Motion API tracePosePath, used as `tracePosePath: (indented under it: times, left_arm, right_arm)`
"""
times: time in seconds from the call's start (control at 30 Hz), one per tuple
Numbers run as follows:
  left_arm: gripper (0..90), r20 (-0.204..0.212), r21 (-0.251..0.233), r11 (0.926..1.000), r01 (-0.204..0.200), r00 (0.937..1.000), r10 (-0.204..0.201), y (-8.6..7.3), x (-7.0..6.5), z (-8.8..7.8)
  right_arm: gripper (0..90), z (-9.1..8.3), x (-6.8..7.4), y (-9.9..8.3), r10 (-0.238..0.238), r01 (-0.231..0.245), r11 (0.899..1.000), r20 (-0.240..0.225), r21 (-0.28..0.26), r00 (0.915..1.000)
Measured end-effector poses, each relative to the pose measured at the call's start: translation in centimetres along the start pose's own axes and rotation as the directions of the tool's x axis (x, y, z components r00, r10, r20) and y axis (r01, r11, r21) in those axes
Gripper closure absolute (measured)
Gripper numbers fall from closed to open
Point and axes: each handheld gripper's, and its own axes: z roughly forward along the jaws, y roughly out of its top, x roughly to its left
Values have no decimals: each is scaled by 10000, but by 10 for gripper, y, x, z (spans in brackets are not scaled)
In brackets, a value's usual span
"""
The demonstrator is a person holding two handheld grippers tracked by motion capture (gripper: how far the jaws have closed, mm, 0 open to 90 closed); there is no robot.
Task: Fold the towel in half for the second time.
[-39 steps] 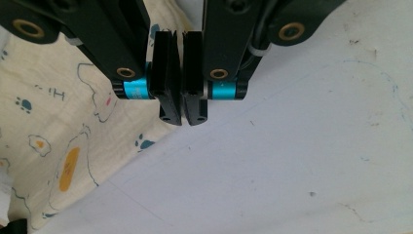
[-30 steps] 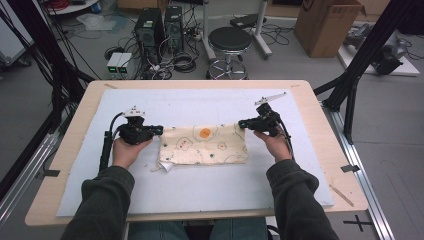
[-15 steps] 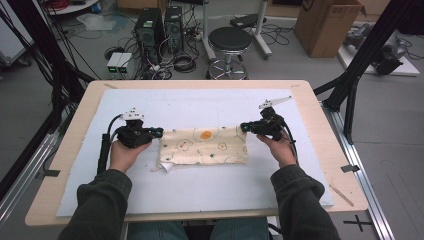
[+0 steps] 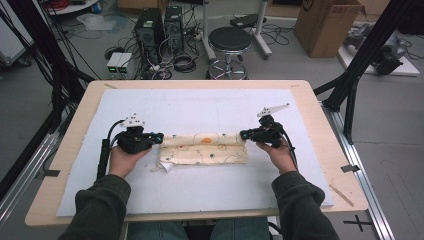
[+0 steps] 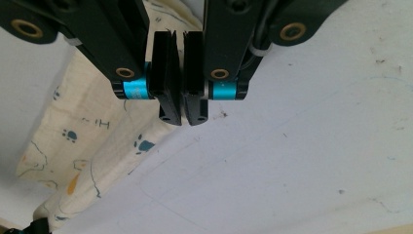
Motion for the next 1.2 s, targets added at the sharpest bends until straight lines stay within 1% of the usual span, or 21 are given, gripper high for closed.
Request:
tracePosePath:
  times: [0.03, 0.13, 0.2, 0.23, 0.3, 0.4, 0.43, 0.47, 0.53, 0.57, 0.63, 0.73, 0.8, 0.83, 0.87, 1.17, 1.2]
  left_arm:
    - [855, 13, 23, 10000, -75, 10000, 75, 0, 0, -1]
    - [854, 44, -87, 9999, -131, 9999, 131, 1, -3, -2]
    - [853, 75, 23, 9998, -220, 9997, 220, 1, -4, -2]
    - [853, 73, 67, 9996, -259, 9996, 258, 0, -4, -2]
    - [853, 63, 48, 9995, -319, 9995, 318, -1, -6, -1]
    - [853, 72, 26, 9997, -247, 9997, 246, -6, -7, -1]
    - [853, 87, 65, 9997, -256, 9996, 255, -8, -7, -1]
    - [853, 111, 39, 9997, -234, 9997, 234, -10, -7, -1]
    - [853, 121, -6, 9999, -165, 9998, 165, -12, -8, -2]
    - [852, 144, -1, 9998, -198, 9997, 198, -13, -8, -2]
    - [852, 157, 12, 9998, -216, 9996, 216, -13, -8, -2]
    - [852, 178, -24, 9996, -290, 9994, 290, -13, -9, -3]
    - [852, 189, -70, 9997, -238, 9995, 240, -13, -9, -4]
    - [852, 197, -36, 9995, -305, 9993, 305, -13, -9, -4]
    - [851, 197, -94, 9996, -279, 9994, 281, -14, -10, -4]
    - [849, 204, -59, 9995, -314, 9993, 315, -19, -12, -5]
    - [849, 254, -72, 9995, -291, 9992, 293, -20, -13, -4]
  right_arm:
    - [853, 0, 0, -1, 5, -5, 10000, 9, 39, 10000]
    - [852, -1, 1, -3, 12, -12, 10000, 3, 28, 10000]
    - [852, -2, 2, -5, 38, -38, 10000, -13, -3, 10000]
    - [852, -2, 1, -6, -21, 21, 10000, -9, -70, 10000]
    - [852, -3, 2, -9, -13, 13, 10000, -50, -79, 10000]
    - [852, -3, 4, -11, -19, 19, 10000, -79, -1, 10000]
    - [852, -2, 3, -12, -64, 63, 9999, -89, -81, 9999]
    - [852, -3, 4, -12, 26, -26, 10000, -113, -15, 9999]
    - [852, -3, 5, -13, -35, 35, 10000, -159, -31, 9999]
    - [852, -3, 5, -13, -86, 86, 10000, -141, -21, 9999]
    - [852, -3, 6, -13, -132, 131, 9999, -138, -53, 9998]
    - [852, -4, 7, -14, -53, 52, 10000, -133, -49, 9999]
    - [852, -4, 7, -15, -76, 75, 9999, -146, -88, 9999]
    - [852, -4, 8, -15, -49, 48, 10000, -157, -68, 9999]
    - [852, -5, 8, -16, -79, 77, 9999, -164, -84, 9998]
    - [852, -5, 11, -23, -97, 95, 9999, -228, -92, 9997]
    - [851, -5, 12, -24, -91, 89, 9999, -245, -91, 9997]
